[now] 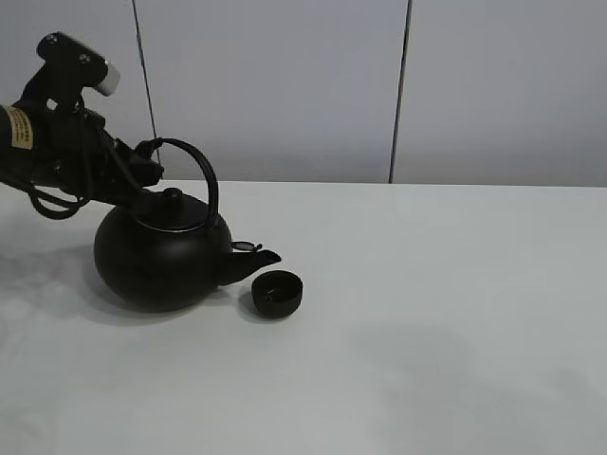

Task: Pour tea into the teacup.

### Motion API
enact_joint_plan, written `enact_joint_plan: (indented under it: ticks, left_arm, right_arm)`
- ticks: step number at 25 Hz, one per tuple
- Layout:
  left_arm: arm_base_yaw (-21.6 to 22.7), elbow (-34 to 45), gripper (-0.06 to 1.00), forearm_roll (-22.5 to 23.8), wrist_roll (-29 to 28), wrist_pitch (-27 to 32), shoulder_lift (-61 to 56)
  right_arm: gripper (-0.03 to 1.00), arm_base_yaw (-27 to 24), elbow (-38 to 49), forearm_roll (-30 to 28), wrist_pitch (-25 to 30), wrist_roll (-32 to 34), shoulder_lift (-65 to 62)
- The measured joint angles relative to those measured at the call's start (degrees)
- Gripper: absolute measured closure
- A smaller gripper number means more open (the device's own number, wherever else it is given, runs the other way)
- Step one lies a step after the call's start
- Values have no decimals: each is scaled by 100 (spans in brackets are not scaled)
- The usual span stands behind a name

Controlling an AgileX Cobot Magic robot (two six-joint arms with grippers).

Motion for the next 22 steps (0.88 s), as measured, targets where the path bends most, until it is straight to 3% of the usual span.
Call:
enact_joint_plan:
  ticks: [7,22]
  left_arm:
    - [-109,-179,83,18,134,290,0]
    - [-109,-179,83,18,135,304,0]
  right_arm:
    - [29,0,0,0,0,0,0]
    - [29,0,0,0,0,0,0]
